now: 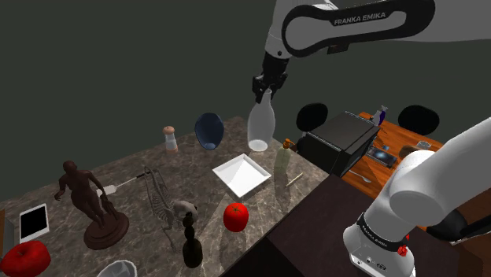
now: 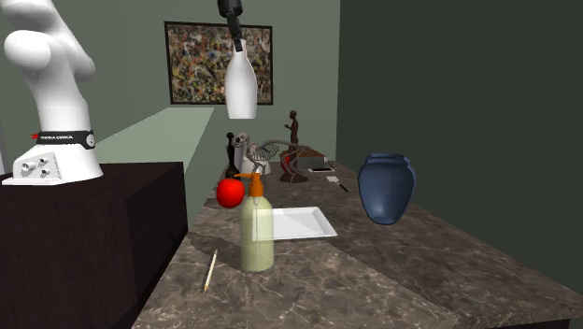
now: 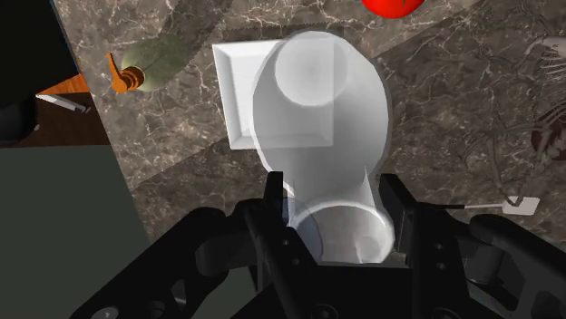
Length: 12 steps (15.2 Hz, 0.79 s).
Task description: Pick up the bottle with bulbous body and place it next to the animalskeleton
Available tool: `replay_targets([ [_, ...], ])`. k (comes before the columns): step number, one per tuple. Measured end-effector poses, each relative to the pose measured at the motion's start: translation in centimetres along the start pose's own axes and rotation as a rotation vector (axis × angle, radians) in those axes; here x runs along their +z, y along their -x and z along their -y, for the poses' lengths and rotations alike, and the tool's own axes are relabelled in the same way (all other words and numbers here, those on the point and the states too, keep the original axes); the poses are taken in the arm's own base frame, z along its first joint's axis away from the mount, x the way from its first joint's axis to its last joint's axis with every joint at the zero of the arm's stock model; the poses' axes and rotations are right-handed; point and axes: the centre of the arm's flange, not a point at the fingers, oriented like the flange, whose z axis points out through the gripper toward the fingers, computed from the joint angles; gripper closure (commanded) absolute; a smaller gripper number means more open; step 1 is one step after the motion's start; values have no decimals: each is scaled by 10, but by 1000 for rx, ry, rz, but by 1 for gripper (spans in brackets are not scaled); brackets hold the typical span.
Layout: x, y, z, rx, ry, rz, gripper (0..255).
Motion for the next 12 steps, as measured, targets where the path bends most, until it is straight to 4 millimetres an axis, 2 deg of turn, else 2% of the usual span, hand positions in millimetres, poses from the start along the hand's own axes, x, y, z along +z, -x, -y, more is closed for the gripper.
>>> replay_targets([
  [12, -22, 76, 137, -1, 1, 0, 255],
])
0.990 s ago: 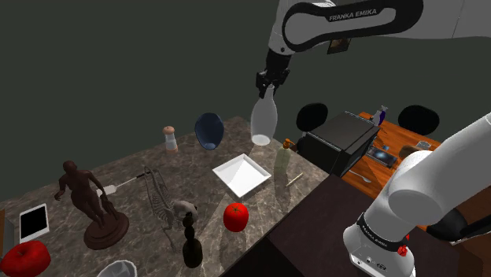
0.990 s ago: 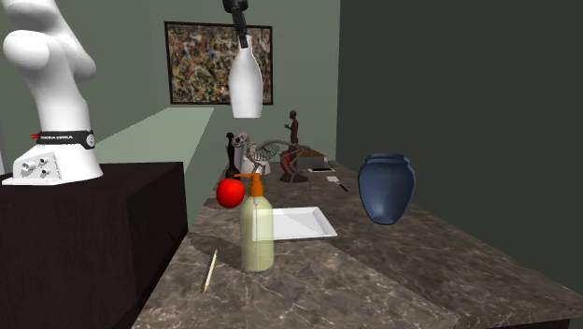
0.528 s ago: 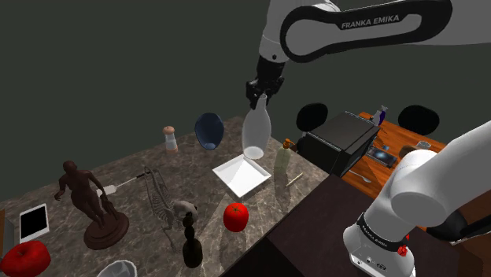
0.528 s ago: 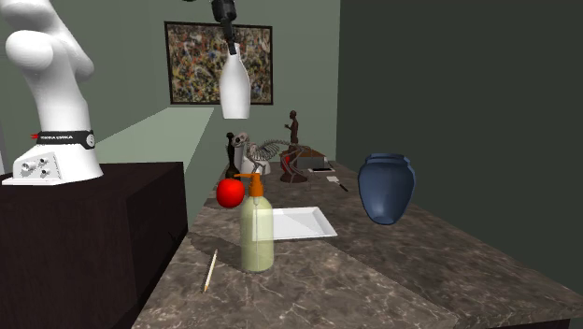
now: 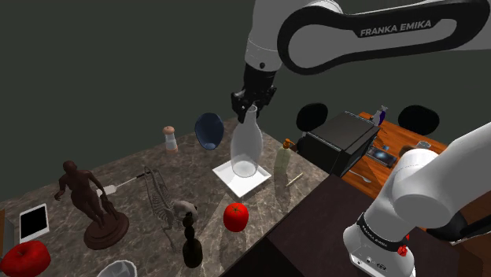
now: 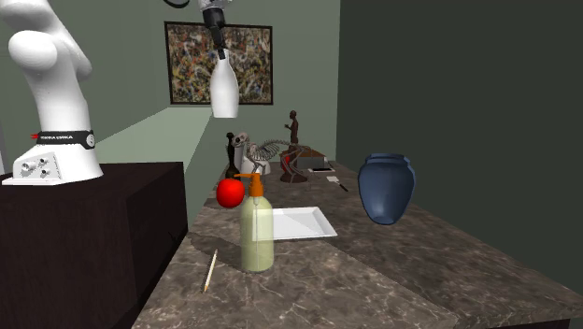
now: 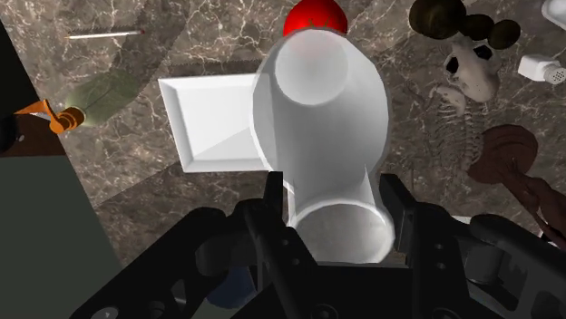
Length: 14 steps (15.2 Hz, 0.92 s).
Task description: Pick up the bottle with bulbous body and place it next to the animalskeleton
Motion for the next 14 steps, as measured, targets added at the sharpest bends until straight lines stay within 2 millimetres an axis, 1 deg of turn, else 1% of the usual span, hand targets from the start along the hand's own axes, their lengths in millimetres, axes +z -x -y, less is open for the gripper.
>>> replay_targets([
  [2, -3, 9, 25, 0, 0, 0, 255],
  [7, -11, 46, 84, 0, 0, 0, 255],
  [10, -16, 63, 116, 0, 0, 0, 255],
  [12, -9, 70, 125, 1, 0, 0, 255],
  [14, 1, 73, 128, 2, 0, 0, 255],
])
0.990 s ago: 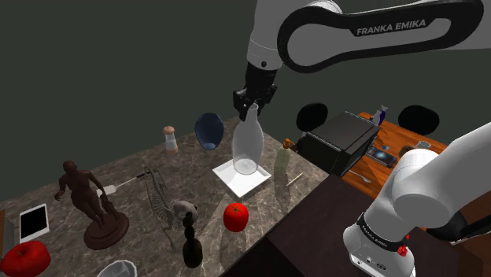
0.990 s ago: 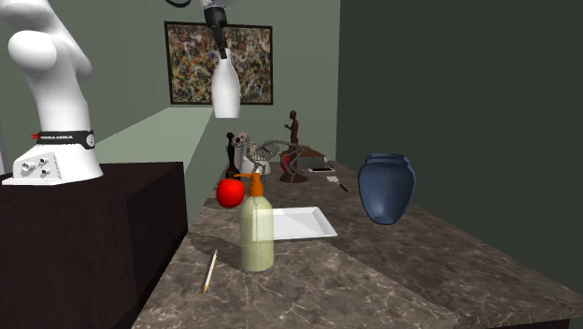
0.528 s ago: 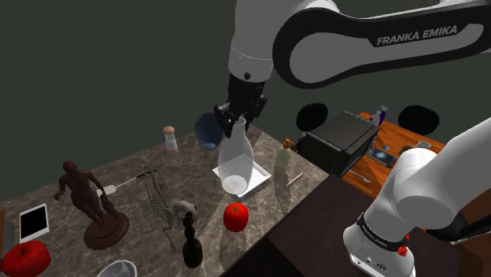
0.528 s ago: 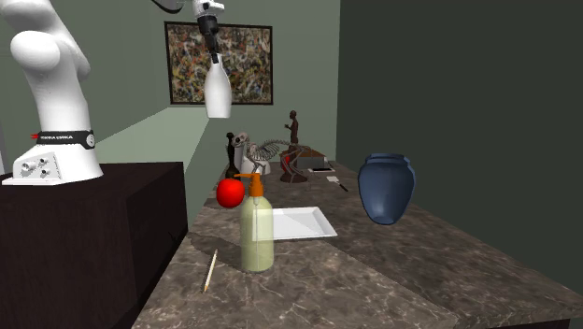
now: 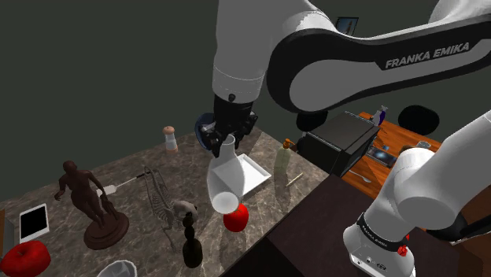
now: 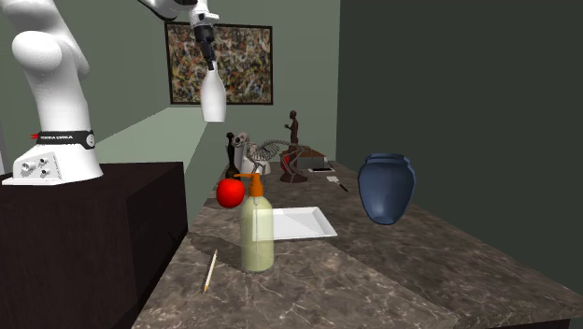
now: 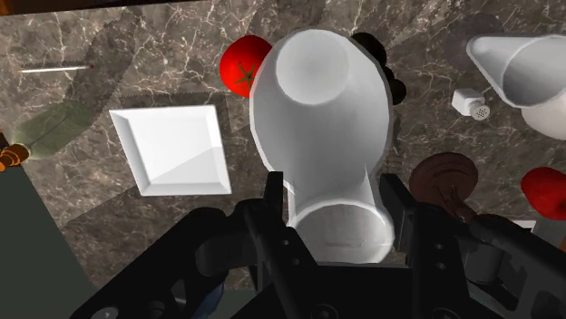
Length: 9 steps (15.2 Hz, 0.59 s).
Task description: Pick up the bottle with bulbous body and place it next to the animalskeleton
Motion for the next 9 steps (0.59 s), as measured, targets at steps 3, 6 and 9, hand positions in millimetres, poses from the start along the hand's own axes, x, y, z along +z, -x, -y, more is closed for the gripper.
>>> replay_targets([
  [3, 15, 3, 0, 0, 0, 0, 255],
  [6, 30, 6, 1, 0, 0, 0, 255],
  [9, 46, 11, 2, 0, 0, 0, 255],
])
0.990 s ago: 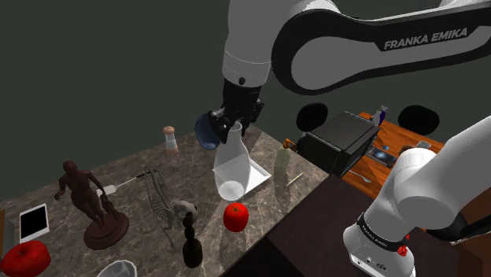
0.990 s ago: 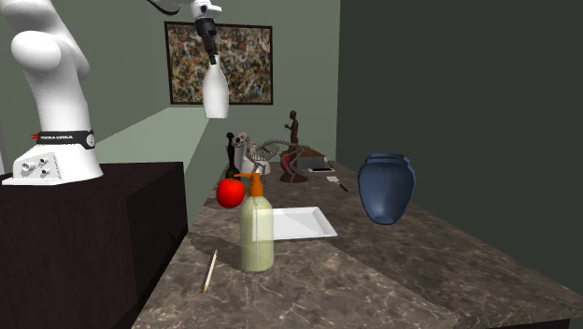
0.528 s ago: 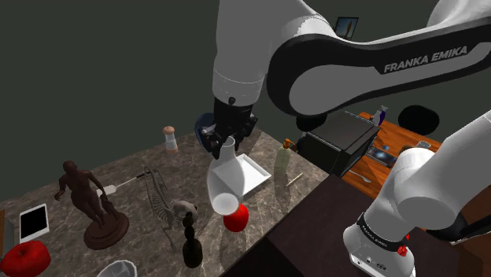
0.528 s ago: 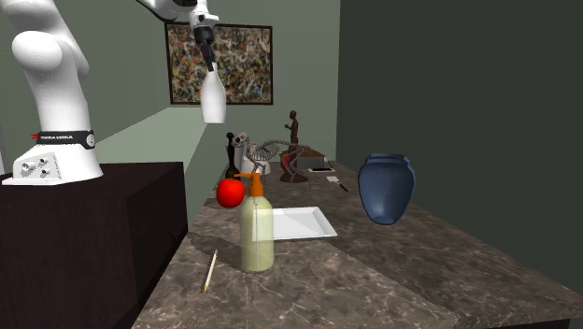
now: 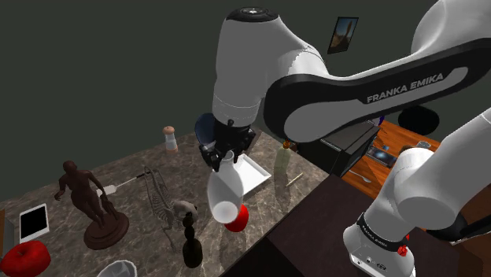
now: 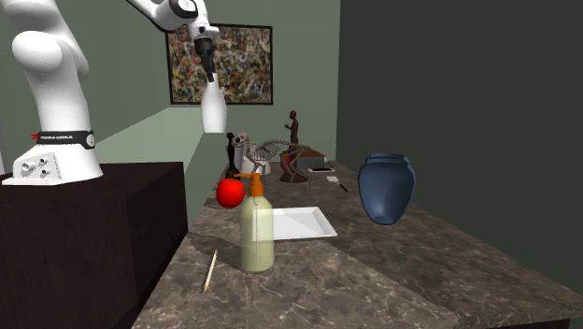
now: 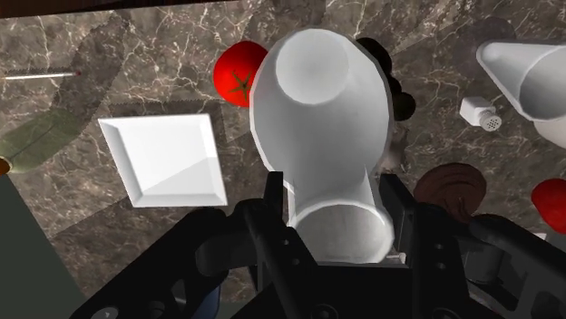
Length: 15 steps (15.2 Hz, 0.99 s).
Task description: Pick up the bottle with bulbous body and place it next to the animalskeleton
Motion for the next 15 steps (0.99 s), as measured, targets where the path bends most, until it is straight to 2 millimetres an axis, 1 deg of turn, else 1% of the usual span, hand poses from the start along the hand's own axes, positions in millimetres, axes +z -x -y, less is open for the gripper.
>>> replay_targets([
  [6, 31, 3, 1, 0, 0, 0, 255],
  [15, 77, 14, 1, 0, 0, 0, 255],
])
